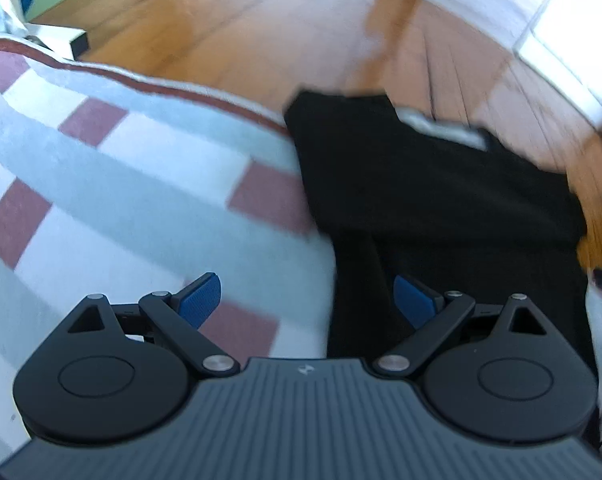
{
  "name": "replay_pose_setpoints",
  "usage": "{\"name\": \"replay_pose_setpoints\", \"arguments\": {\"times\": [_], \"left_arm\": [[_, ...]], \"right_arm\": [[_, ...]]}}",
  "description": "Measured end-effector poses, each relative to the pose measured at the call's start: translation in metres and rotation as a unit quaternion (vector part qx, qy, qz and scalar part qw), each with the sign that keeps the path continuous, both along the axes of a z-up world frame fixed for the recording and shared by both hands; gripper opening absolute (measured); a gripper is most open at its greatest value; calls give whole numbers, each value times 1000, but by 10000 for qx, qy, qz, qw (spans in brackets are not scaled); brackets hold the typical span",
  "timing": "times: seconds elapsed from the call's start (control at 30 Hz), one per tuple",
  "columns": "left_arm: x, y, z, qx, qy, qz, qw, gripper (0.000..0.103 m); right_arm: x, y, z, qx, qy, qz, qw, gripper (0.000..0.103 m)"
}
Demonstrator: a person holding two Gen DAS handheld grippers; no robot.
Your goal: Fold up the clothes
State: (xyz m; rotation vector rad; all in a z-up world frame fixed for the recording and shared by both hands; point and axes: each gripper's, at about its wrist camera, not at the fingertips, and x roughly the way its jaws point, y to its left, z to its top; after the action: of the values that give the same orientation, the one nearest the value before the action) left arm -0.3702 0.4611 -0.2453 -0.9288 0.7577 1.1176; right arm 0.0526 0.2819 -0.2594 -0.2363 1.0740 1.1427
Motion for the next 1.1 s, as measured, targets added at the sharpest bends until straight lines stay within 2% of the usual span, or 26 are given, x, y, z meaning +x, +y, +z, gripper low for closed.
{"name": "replay_pose_setpoints", "arguments": {"times": [0.07, 0.17, 0.33, 0.43, 0.5, 0.57, 0.63, 0.7, 0.8, 0.87, 0.97, 1.1], "left_arm": [[-2, -12, 0, -174, -47, -107, 9998, 94], [-7, -29, -1, -431, -296, -202, 9984, 94], [6, -45, -10, -926, -385, -956, 9904, 93], [14, -56, -9, -1085, -513, -1328, 9838, 93], [16, -63, -13, -1326, -660, -1420, 9787, 93], [16, -71, -19, -1610, -802, -1462, 9728, 92], [17, -83, -18, -1626, -738, -1545, 9717, 90], [18, -93, -14, -1581, -514, -1644, 9723, 71], [13, -104, -14, -1608, -545, -1681, 9710, 63], [9, -111, -15, -1617, -517, -1715, 9704, 61], [7, -119, -16, -1715, -535, -1771, 9677, 61], [6, -125, -17, -1803, -619, -1841, 9642, 70]], "right_arm": [[-4, -24, -2, -389, 93, -142, 9991, 54], [-27, -45, -3, -1043, -204, 163, 9942, 54], [-45, -72, -11, -1609, -296, 415, 9857, 57], [-43, -78, -8, -1840, -82, 488, 9817, 57], [-42, -85, -6, -2006, 119, 588, 9778, 60], [-42, -95, -9, -2269, 347, 688, 9709, 61], [-44, -104, -14, -2538, 580, 781, 9623, 61], [-48, -108, -18, -2580, 717, 859, 9596, 62], [-54, -114, -24, -2642, 924, 976, 9550, 71], [-59, -114, -26, -2664, 917, 1052, 9537, 76], [-69, -112, -25, -2699, 769, 1295, 9510, 77], [-75, -110, -25, -2695, 879, 1483, 9474, 79]]}}
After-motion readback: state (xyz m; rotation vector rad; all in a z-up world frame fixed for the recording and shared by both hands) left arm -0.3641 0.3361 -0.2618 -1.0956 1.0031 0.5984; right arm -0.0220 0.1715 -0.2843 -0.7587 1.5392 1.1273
